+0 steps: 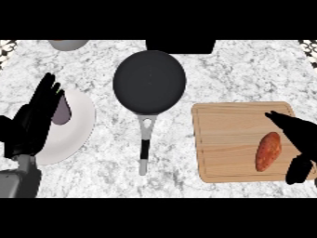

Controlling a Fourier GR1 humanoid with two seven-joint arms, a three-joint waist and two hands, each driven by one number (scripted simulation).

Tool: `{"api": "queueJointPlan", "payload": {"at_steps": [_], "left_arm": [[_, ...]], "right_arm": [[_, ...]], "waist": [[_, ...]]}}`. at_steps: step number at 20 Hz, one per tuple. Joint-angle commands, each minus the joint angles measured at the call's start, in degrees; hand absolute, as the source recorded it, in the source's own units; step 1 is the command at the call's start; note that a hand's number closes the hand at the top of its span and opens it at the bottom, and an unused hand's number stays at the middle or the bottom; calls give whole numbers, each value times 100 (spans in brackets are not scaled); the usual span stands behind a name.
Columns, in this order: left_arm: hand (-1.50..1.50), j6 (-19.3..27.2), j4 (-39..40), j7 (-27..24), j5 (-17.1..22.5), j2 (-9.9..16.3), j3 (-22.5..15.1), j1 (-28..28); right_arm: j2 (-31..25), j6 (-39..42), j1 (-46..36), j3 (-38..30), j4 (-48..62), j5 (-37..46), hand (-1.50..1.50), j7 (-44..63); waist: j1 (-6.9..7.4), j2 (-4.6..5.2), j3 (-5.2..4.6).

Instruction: Pick the sweet potato from the cutting board and place it in the pan

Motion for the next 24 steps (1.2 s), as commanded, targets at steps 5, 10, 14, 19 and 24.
{"api": "queueJointPlan", "payload": {"at_steps": [5,10,14,19,24], "left_arm": [[0,-236,530,24,38,-70,265,-522],[0,-188,-121,102,-207,-125,193,-6],[0,-317,-100,-309,-257,-241,229,444],[0,-285,257,-7,-212,-193,351,-261],[0,-239,211,-210,-434,-453,141,34]], "right_arm": [[593,77,-242,-118,336,509,-150,-153],[756,-344,-255,-341,1078,781,-150,-825],[1101,-383,-426,-330,1399,998,-150,-756],[1283,-952,-924,-152,2446,1345,150,-1547],[1075,-1159,-462,-406,2209,1381,150,-2039]], "waist": [[-23,1,-1],[-5,-3,0],[3,-2,-1],[21,11,2],[-15,-2,-1]]}}
